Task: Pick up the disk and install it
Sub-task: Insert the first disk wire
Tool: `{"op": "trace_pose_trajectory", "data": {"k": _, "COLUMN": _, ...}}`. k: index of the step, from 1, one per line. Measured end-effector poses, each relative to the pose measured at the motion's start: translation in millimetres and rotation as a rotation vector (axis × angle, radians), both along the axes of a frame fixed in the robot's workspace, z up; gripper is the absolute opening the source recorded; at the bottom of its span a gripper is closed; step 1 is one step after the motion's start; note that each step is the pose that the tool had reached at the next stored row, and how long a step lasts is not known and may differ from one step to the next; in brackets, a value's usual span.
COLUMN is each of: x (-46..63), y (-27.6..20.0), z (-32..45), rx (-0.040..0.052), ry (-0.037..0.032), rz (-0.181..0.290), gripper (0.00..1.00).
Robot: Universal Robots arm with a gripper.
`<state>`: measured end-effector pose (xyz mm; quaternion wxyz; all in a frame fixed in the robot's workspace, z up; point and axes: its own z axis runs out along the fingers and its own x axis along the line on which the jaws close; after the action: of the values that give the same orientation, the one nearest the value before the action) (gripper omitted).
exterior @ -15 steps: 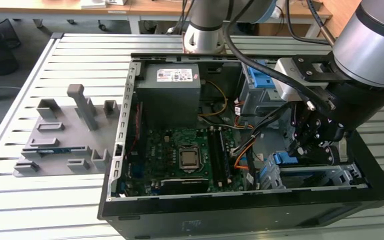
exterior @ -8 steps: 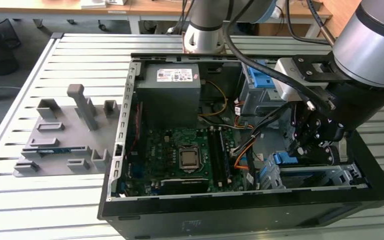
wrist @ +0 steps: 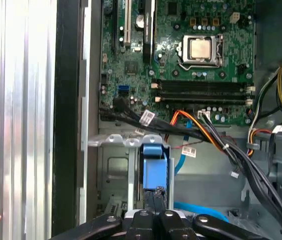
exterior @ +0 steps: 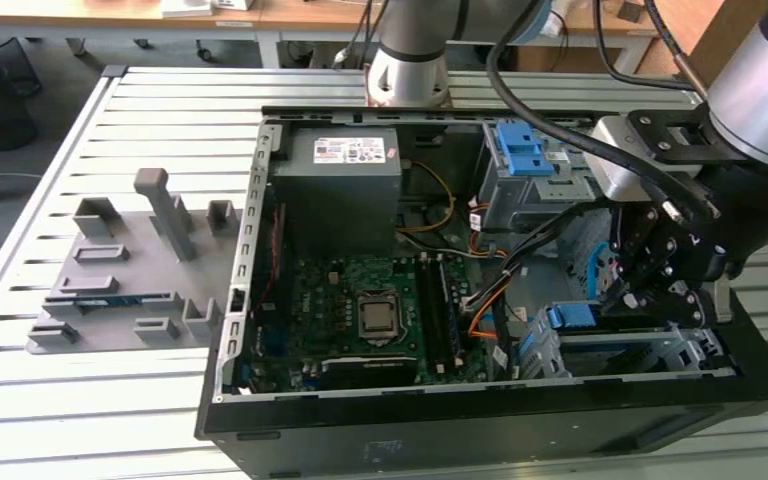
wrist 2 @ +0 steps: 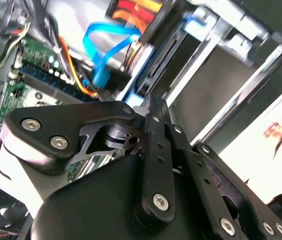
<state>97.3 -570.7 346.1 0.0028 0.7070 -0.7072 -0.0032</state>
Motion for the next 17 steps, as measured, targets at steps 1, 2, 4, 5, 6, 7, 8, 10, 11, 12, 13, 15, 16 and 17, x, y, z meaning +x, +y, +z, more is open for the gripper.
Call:
{"op": "trace_pose_trajectory", "data": {"k": 1, "x": 1.2, "y": 0.1, "z": 0.0, "rx": -0.0001, "ry": 0.0, "rz": 0.0, "gripper": 0.11}}
{"op": "trace_pose_trajectory", "data": {"k": 2, "x": 1.2, "y": 0.1, "z": 0.0, "rx": 0.0, "ry": 0.0, "rz": 0.0, "gripper": 0.11}}
{"op": "trace_pose_trajectory", "data": {"k": 4, "x": 1.3, "y": 0.0, "z": 2.7, "rx": -0.0002, "ry": -0.0004, "rz": 0.0, "gripper": 0.11}}
{"op": "trace_pose_trajectory", "data": {"k": 5, "x": 1.3, "y": 0.1, "z": 5.6, "rx": -0.0001, "ry": -0.0013, "rz": 0.0, "gripper": 0.11}}
{"op": "trace_pose_trajectory", "data": {"k": 6, "x": 1.3, "y": 0.3, "z": 8.7, "rx": 0.0, "ry": -0.0025, "rz": 0.0, "gripper": 0.11}}
{"op": "trace_pose_trajectory", "data": {"k": 7, "x": 1.3, "y": 0.3, "z": 12.1, "rx": 0.0, "ry": -0.0036, "rz": 0.0, "gripper": 0.11}}
{"op": "trace_pose_trajectory", "data": {"k": 8, "x": 1.3, "y": 0.3, "z": 15.1, "rx": 0.0, "ry": -0.0047, "rz": 0.0, "gripper": 0.11}}
{"op": "trace_pose_trajectory", "data": {"k": 10, "x": 1.3, "y": 0.4, "z": 19.9, "rx": -0.0001, "ry": -0.0075, "rz": 0.0, "gripper": 0.11}}
{"op": "trace_pose_trajectory", "data": {"k": 11, "x": 1.4, "y": 0.6, "z": 21.4, "rx": 0.0, "ry": -0.0084, "rz": 0.0, "gripper": 0.11}}
{"op": "trace_pose_trajectory", "data": {"k": 12, "x": 1.8, "y": 0.7, "z": 22.1, "rx": 0.0, "ry": -0.0087, "rz": 0.0, "gripper": 0.11}}
{"op": "trace_pose_trajectory", "data": {"k": 13, "x": 3.4, "y": 0.8, "z": 22.0, "rx": 0.0003, "ry": -0.0088, "rz": 0.0, "gripper": 0.11}}
{"op": "trace_pose_trajectory", "data": {"k": 15, "x": 9.0, "y": 1.0, "z": 22.2, "rx": 0.0, "ry": -0.0088, "rz": 0.0, "gripper": 0.11}}
{"op": "trace_pose_trajectory", "data": {"k": 16, "x": 12.4, "y": 1.1, "z": 22.2, "rx": 0.0, "ry": -0.0088, "rz": 0.0, "gripper": 0.11}}
{"op": "trace_pose_trajectory", "data": {"k": 17, "x": 15.9, "y": 1.3, "z": 22.1, "rx": 0.0002, "ry": -0.0088, "rz": 0.0, "gripper": 0.11}}
